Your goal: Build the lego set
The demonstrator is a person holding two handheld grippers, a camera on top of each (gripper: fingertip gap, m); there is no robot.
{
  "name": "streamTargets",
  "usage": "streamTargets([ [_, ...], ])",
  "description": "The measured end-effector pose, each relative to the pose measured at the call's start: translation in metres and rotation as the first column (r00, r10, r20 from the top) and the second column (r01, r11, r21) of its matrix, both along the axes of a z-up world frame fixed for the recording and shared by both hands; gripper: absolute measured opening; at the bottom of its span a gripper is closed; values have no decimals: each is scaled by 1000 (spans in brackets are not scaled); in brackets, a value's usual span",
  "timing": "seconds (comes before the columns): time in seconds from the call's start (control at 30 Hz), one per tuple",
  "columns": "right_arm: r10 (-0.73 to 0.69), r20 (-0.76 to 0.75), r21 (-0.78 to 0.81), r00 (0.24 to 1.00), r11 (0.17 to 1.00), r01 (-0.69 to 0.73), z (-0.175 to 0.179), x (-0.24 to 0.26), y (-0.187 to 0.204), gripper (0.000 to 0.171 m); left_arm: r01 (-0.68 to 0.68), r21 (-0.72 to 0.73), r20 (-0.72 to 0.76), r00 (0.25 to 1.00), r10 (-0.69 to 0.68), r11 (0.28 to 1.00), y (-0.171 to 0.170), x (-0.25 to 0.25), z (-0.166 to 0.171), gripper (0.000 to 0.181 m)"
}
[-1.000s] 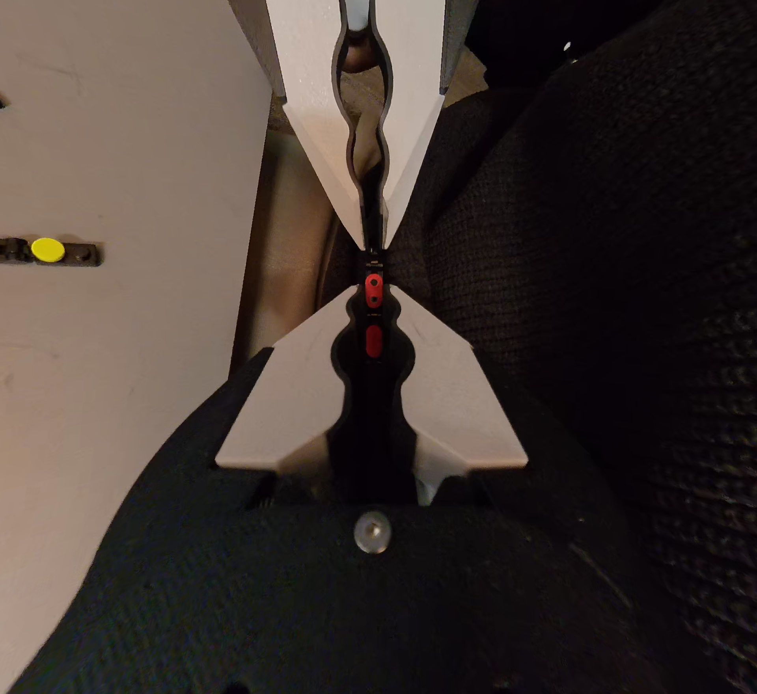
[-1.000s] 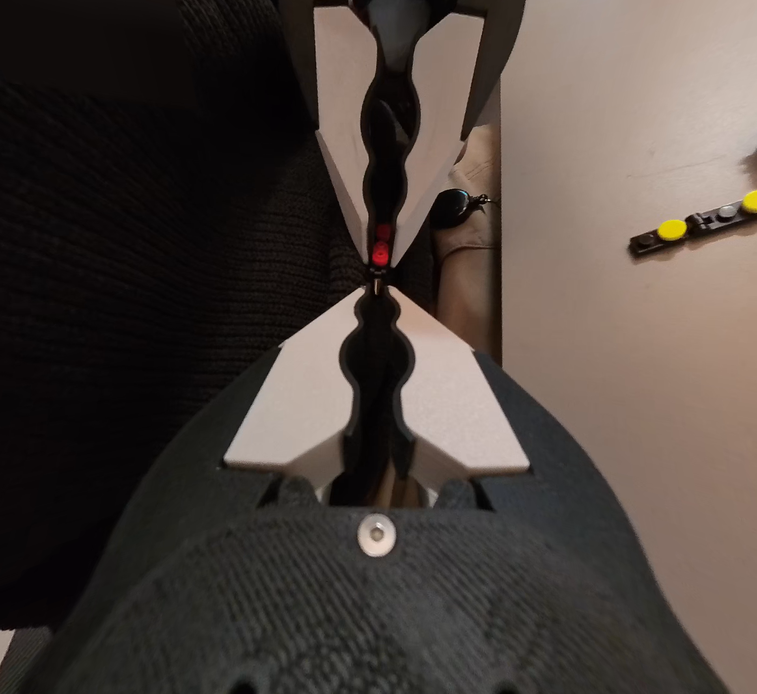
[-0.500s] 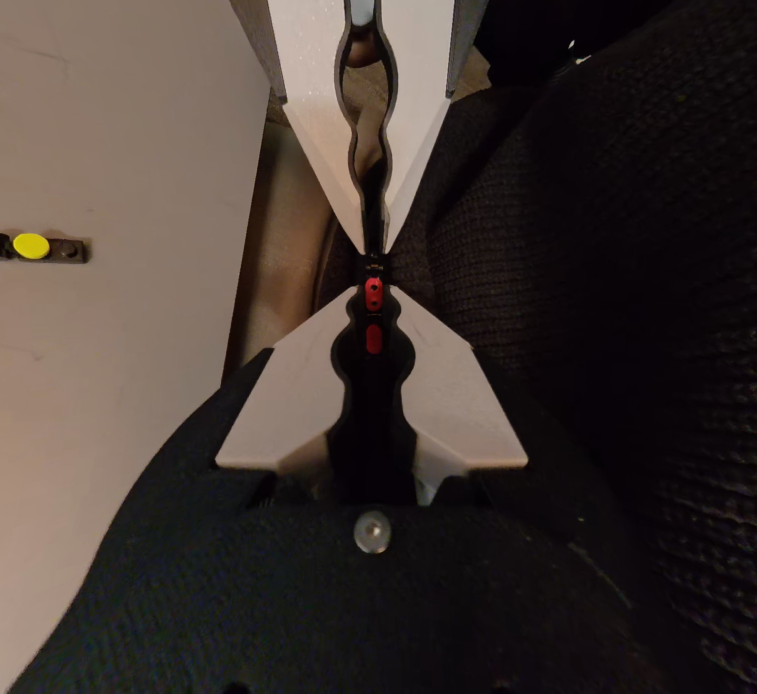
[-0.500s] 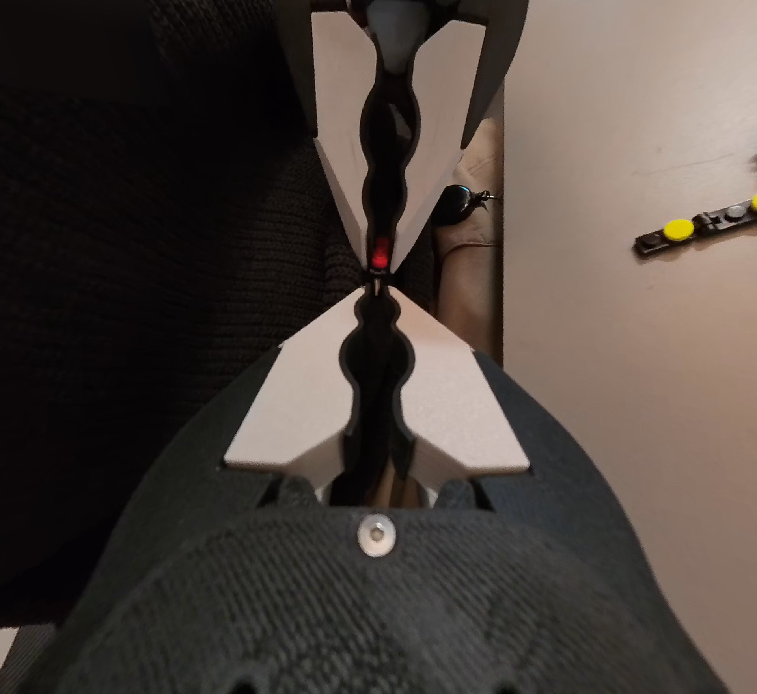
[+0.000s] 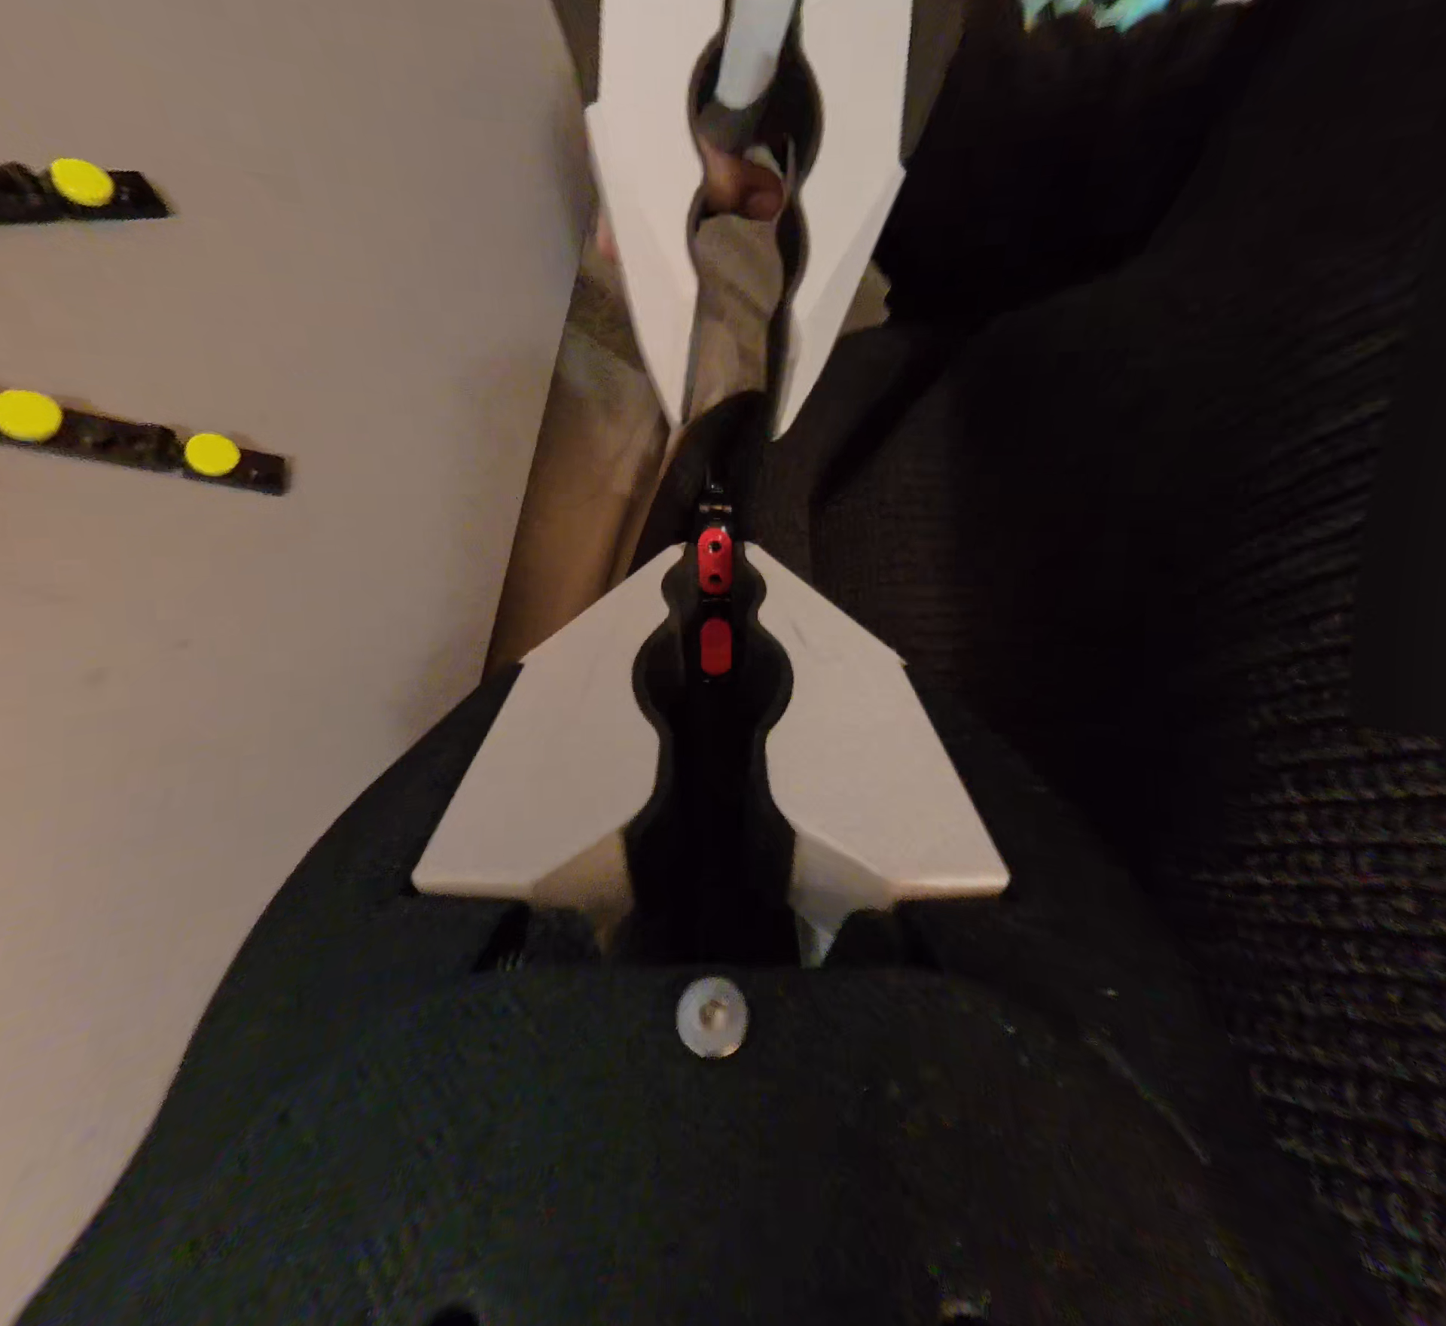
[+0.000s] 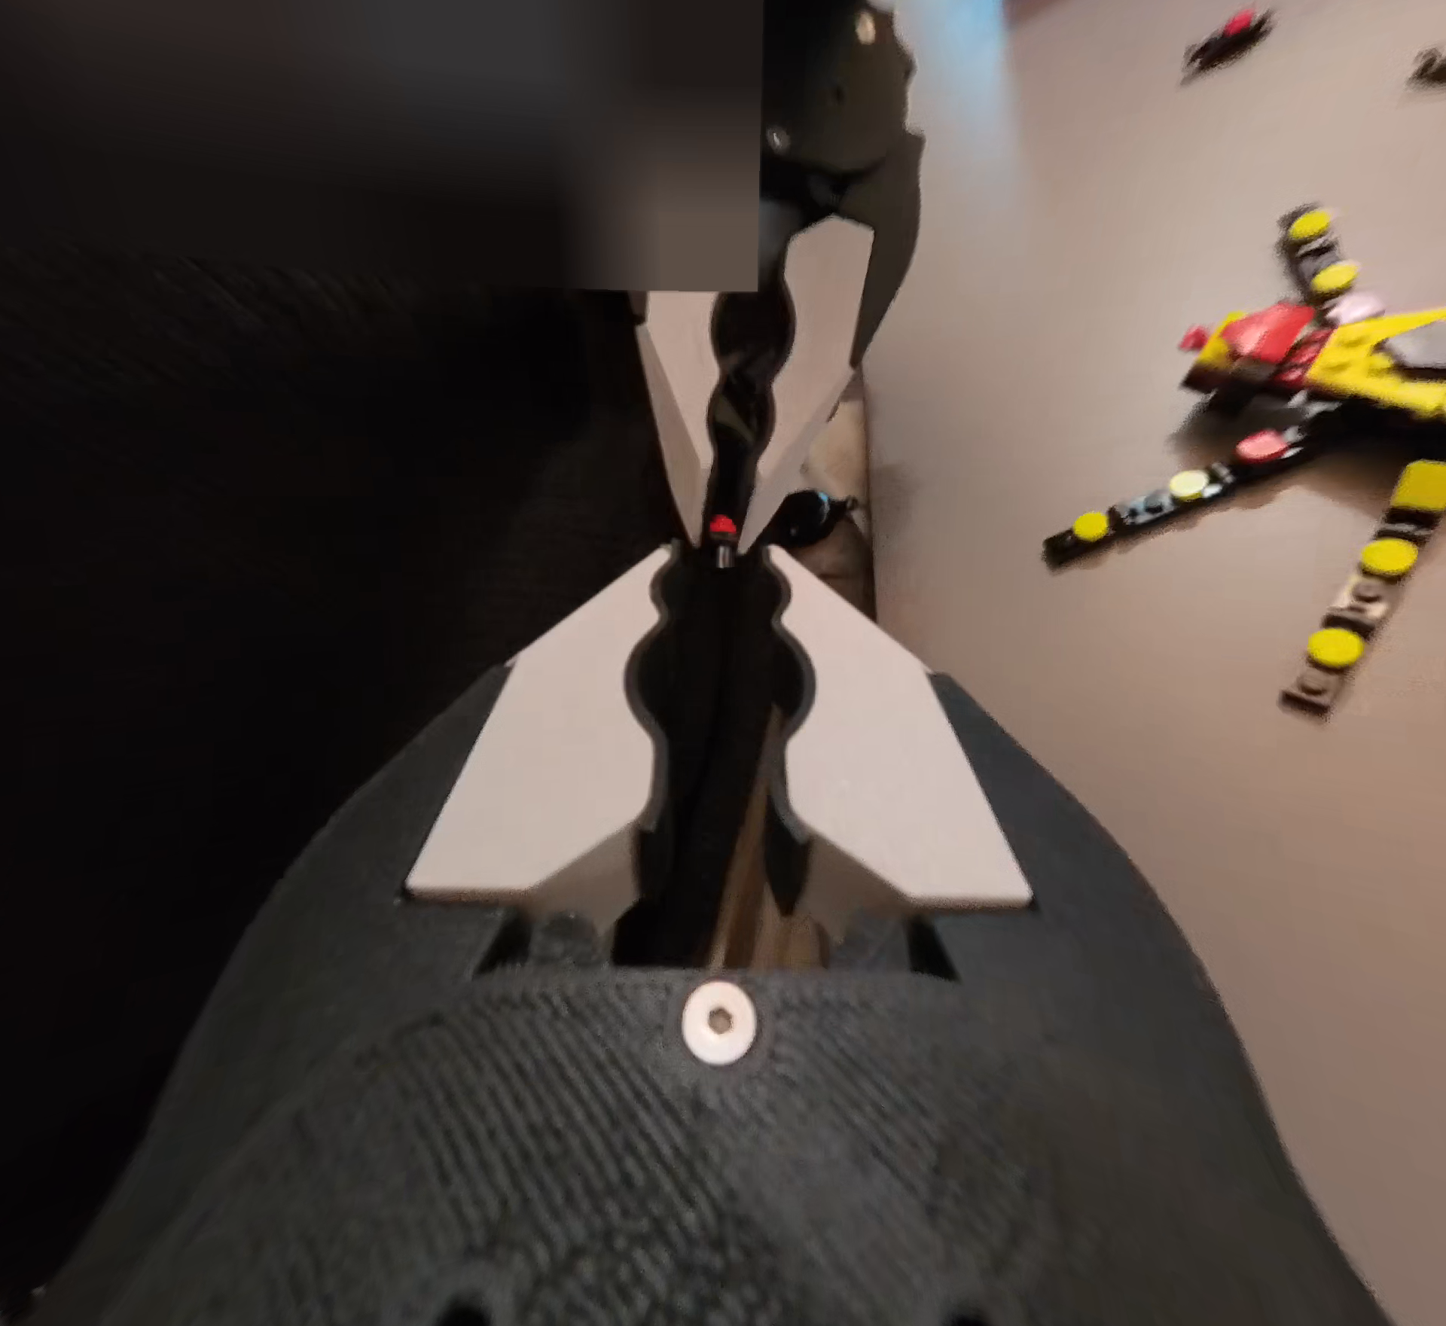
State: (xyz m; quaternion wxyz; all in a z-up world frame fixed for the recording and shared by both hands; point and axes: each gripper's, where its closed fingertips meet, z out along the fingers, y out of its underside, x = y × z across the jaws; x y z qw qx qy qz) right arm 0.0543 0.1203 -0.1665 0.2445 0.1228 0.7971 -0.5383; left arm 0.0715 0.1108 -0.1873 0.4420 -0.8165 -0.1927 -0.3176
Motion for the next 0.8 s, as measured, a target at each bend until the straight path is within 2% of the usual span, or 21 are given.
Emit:
streamTargets([
  [0.07, -7, -41, -33, 999, 999, 5, 6, -2, 1, 20, -41, 48, 104, 994, 36, 998, -1, -7, 7, 4],
  [0.17, -28, -230, -27, 973, 999, 23, 9, -5, -2, 22, -92, 120, 255, 965, 59, 988, -1, -13, 19, 3],
  [0.27, -49, -430, -24, 901, 999, 42, 12, -7, -5, 19, -106, 143, 319, 946, 56, 984, -1, -14, 23, 3],
  [0.4, -8, -629, 18, 777, 1000, 24, 7, -2, -8, 18, -69, 140, 354, 935, 15, 988, 0, -6, 22, 4],
  [0.53, 62, -675, 94, 735, 996, 1, -7, 5, -12, 18, -38, 128, 370, 929, -13, 991, 1, 1, 20, 4],
  [0.6, 71, -680, 91, 730, 996, -11, -6, 8, -13, 7, -35, 125, 375, 927, -15, 992, 1, 1, 19, 4],
  [0.7, 72, -670, 107, 738, 994, 0, -8, 6, -12, 3, -42, 124, 369, 929, -7, 991, 1, 0, 18, 4],
  [0.8, 55, -638, 119, 768, 992, 28, -10, 0, -8, 3, -75, 126, 290, 956, 35, 989, 3, -7, 17, 9],
])
